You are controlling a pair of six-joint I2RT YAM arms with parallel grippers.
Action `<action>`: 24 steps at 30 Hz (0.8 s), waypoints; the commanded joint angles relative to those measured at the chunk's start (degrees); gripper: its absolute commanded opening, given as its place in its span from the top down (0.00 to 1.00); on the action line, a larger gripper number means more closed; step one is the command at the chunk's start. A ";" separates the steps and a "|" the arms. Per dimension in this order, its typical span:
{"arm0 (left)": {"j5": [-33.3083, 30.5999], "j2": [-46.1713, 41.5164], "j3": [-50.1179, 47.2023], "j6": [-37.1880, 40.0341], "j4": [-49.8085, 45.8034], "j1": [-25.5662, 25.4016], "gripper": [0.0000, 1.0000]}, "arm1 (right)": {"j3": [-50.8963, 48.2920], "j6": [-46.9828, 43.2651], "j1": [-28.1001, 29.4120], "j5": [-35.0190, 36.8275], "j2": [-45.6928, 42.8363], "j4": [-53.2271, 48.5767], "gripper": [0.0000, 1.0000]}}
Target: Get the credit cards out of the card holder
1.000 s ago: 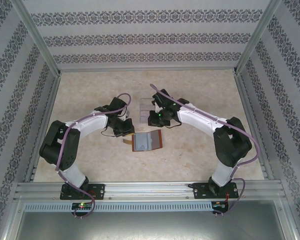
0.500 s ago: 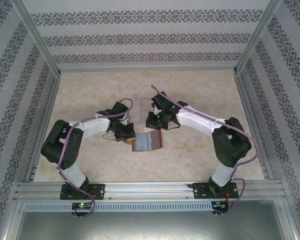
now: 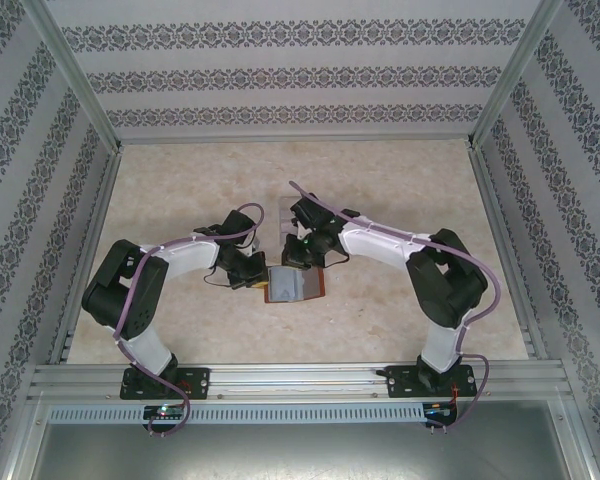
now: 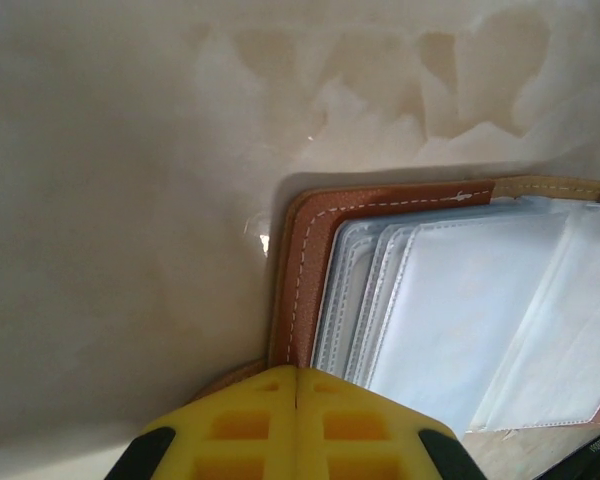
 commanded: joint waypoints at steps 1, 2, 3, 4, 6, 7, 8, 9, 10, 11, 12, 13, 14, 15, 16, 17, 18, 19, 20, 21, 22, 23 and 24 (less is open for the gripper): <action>0.22 1.18 -0.67 -0.72 1.67 -0.70 1.00 | 0.69 0.94 1.10 -1.53 2.11 0.93 0.91; 0.19 1.18 -0.62 -0.70 1.68 -0.69 1.00 | 0.95 0.98 1.25 -1.67 2.62 0.93 0.91; 0.21 1.18 -0.59 -0.74 1.67 -0.67 1.00 | 1.18 0.96 1.42 -1.76 3.08 0.87 0.91; 0.17 1.18 -0.60 -0.67 1.68 -0.68 1.00 | 1.48 1.00 1.64 -1.92 3.64 0.85 0.91; 0.27 1.18 -0.57 -0.66 1.76 -0.69 1.00 | 2.01 0.95 1.99 -2.15 4.63 0.75 0.91; 0.28 1.19 -0.69 -0.63 1.77 -0.73 1.00 | 2.32 0.95 2.09 -2.29 5.07 0.64 0.91; 0.25 1.18 -0.68 -0.58 1.69 -0.65 1.00 | 2.66 0.94 2.31 -2.37 5.56 0.63 0.91; 0.29 1.18 -0.74 -0.58 1.74 -0.66 1.00 | 3.11 0.90 2.45 -2.51 6.01 0.43 0.91; 0.32 1.05 -0.91 -0.59 1.76 -0.70 1.00 | 3.54 0.80 2.55 -2.55 6.60 0.26 0.91; 0.29 0.97 -1.06 -0.66 1.84 -0.69 1.00 | 3.82 0.83 2.79 -2.47 6.92 0.08 0.90; 0.25 0.85 -1.32 -0.73 2.02 -0.70 1.00 | 4.12 0.75 2.94 -2.42 7.33 -0.03 0.90; 0.31 0.88 -1.44 -0.72 2.11 -0.65 1.00 | 4.37 0.74 3.03 -2.33 7.64 -0.15 0.90; 0.35 0.75 -1.39 -0.68 2.11 -0.70 1.00 | 4.58 0.73 3.15 -2.25 7.85 -0.41 0.89; 0.40 0.70 -1.52 -0.72 2.11 -0.72 1.00 | 4.79 0.70 3.24 -1.92 8.04 -0.87 0.88; 0.39 0.66 -1.53 -0.72 2.14 -0.67 1.00 | 5.00 0.66 3.32 -1.59 8.21 -1.37 0.86; 0.41 0.52 -1.61 -0.72 2.11 -0.70 1.00 | 5.15 0.44 3.39 -1.16 8.34 -1.88 0.85; 0.39 0.54 -1.59 -0.60 2.04 -0.70 1.00 | 5.43 0.31 3.48 -0.78 8.48 -2.51 0.83; 0.40 0.42 -1.58 -0.60 2.03 -0.72 1.00 | 5.63 0.14 3.62 -0.23 8.59 -3.21 0.80; 0.39 0.39 -1.59 -0.52 1.90 -0.70 1.00 | 5.79 -0.08 3.70 0.15 8.61 -3.73 0.78; 0.40 0.39 -1.64 -0.49 1.94 -0.70 1.00 | 5.94 -0.14 3.83 0.72 8.73 -4.26 0.77; 0.38 0.39 -1.70 -0.50 1.94 -0.66 1.00 | 6.05 -0.33 3.86 1.02 8.83 -4.79 0.75; 0.42 0.39 -1.65 -0.44 1.94 -0.65 1.00 | 6.23 -0.46 3.92 1.39 8.89 -5.27 0.73; 0.47 0.35 -1.69 -0.41 1.94 -0.72 1.00 | 6.33 -0.48 3.95 1.61 8.96 -5.70 0.73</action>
